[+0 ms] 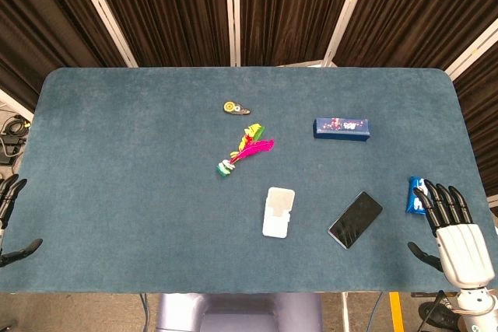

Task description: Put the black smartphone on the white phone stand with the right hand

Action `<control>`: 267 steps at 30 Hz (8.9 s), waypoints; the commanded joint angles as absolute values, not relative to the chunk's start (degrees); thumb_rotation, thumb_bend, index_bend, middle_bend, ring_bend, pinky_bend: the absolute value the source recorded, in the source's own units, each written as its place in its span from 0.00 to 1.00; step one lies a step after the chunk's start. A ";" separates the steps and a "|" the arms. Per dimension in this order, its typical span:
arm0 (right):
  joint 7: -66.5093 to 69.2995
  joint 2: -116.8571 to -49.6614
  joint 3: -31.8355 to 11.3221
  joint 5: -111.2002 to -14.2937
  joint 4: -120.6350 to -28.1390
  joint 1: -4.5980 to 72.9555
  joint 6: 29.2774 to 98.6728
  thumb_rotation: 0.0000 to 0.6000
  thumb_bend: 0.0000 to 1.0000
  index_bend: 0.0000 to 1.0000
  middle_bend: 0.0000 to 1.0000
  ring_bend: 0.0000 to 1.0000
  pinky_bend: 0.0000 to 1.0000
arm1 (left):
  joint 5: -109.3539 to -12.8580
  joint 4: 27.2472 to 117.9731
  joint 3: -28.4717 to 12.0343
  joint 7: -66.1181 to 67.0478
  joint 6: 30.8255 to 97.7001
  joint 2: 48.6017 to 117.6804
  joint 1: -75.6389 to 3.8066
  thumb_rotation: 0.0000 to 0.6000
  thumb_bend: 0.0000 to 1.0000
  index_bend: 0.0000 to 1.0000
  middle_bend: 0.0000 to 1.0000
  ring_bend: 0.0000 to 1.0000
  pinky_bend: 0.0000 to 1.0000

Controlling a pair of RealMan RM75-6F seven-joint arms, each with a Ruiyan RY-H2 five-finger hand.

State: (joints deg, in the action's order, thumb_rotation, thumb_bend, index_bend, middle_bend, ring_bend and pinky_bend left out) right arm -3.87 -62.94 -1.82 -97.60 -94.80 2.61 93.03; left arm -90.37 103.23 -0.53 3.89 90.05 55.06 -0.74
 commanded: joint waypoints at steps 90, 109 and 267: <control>15.07 -86.52 19.57 -120.13 -30.24 34.87 74.88 1.00 0.29 0.51 0.51 0.39 0.38 | -78.34 101.10 -2.96 15.83 81.13 61.19 -5.93 1.00 0.00 0.00 0.00 0.00 0.00; -1.08 -81.59 16.38 -118.84 -28.71 34.00 92.36 1.00 0.30 0.51 0.51 0.40 0.39 | -79.84 101.92 -2.36 14.34 81.87 60.31 -5.69 1.00 0.00 0.00 0.00 0.00 0.00; -62.28 -61.90 -3.86 -118.04 -97.84 42.35 55.57 1.00 0.31 0.27 0.28 0.28 0.40 | -74.57 100.17 -3.43 7.53 76.93 57.90 -8.14 1.00 0.00 0.00 0.00 0.00 0.00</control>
State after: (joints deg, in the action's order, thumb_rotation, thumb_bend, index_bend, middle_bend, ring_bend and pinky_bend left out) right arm -68.77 -65.20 -5.74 -115.35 -98.41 44.42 48.99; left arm -74.55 100.15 -3.44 7.55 76.91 57.92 -8.16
